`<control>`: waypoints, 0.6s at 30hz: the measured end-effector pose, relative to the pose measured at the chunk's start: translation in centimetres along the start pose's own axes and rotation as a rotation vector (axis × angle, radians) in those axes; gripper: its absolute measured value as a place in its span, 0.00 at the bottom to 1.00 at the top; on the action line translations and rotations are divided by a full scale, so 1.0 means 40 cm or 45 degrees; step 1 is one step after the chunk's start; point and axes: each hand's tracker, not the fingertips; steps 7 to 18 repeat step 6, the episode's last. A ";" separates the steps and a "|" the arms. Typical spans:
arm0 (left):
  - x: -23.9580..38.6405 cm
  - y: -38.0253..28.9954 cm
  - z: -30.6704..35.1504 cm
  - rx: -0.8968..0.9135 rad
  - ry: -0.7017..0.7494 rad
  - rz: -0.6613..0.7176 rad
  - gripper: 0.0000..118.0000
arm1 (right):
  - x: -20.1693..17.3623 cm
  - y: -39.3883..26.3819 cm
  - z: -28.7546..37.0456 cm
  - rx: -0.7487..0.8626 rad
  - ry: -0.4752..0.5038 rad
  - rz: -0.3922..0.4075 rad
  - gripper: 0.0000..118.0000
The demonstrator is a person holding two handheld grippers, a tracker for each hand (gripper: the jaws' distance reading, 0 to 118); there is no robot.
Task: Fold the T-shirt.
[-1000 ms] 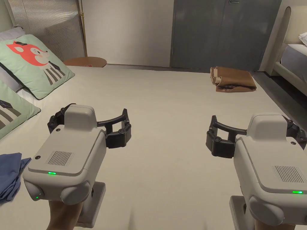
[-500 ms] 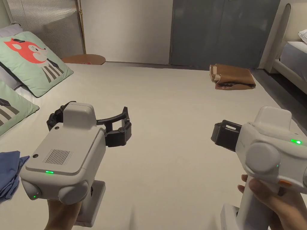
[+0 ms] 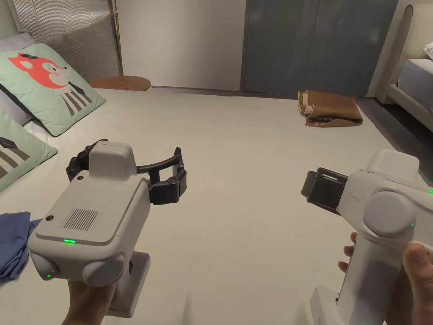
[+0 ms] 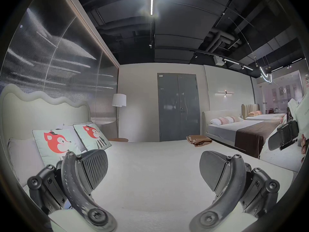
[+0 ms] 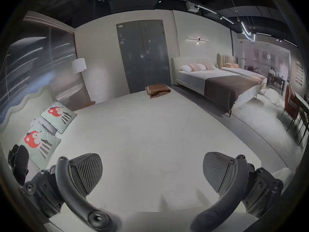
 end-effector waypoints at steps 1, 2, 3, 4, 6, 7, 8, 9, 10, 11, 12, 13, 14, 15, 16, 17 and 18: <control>0.000 0.000 0.000 -0.001 0.000 -0.002 0.92 | -0.001 0.000 0.000 0.001 0.001 0.005 1.00; 0.000 0.001 0.000 -0.001 0.000 -0.003 0.92 | 0.000 0.000 -0.005 0.014 0.000 0.012 1.00; 0.000 0.001 0.001 0.000 -0.001 -0.004 0.92 | -0.001 0.002 -0.008 0.016 -0.004 0.026 1.00; 0.000 0.002 0.002 0.001 -0.001 -0.004 0.92 | -0.002 0.002 -0.008 0.017 -0.006 0.033 1.00; 0.000 0.003 0.002 0.004 0.000 -0.003 0.92 | -0.005 0.000 -0.002 0.027 -0.007 0.027 1.00; 0.000 0.003 0.002 0.004 0.000 -0.003 0.92 | -0.005 0.000 -0.002 0.027 -0.007 0.027 1.00; 0.000 0.003 0.002 0.004 0.000 -0.003 0.92 | -0.005 0.000 -0.002 0.027 -0.007 0.027 1.00; 0.000 0.003 0.002 0.004 0.000 -0.003 0.92 | -0.005 0.000 -0.002 0.027 -0.007 0.027 1.00; 0.000 0.003 0.002 0.004 0.000 -0.003 0.92 | -0.005 0.000 -0.002 0.027 -0.007 0.027 1.00; 0.000 0.003 0.002 0.004 0.000 -0.003 0.92 | -0.005 0.000 -0.002 0.027 -0.007 0.027 1.00; 0.000 0.003 0.002 0.004 0.000 -0.003 0.92 | -0.005 0.000 -0.002 0.027 -0.007 0.027 1.00; 0.000 0.003 0.002 0.004 0.000 -0.003 0.92 | -0.005 0.000 -0.002 0.027 -0.007 0.027 1.00; 0.000 0.003 0.002 0.004 0.000 -0.003 0.92 | -0.005 0.000 -0.002 0.027 -0.007 0.027 1.00; 0.000 0.003 0.002 0.004 0.000 -0.003 0.92 | -0.005 0.000 -0.002 0.027 -0.007 0.027 1.00; 0.000 0.003 0.002 0.004 0.000 -0.003 0.92 | -0.005 0.000 -0.002 0.027 -0.007 0.027 1.00; 0.000 0.003 0.002 0.004 0.000 -0.003 0.92 | -0.005 0.000 -0.002 0.027 -0.007 0.027 1.00; 0.000 0.003 0.002 0.004 0.000 -0.003 0.92 | -0.005 0.000 -0.002 0.027 -0.007 0.027 1.00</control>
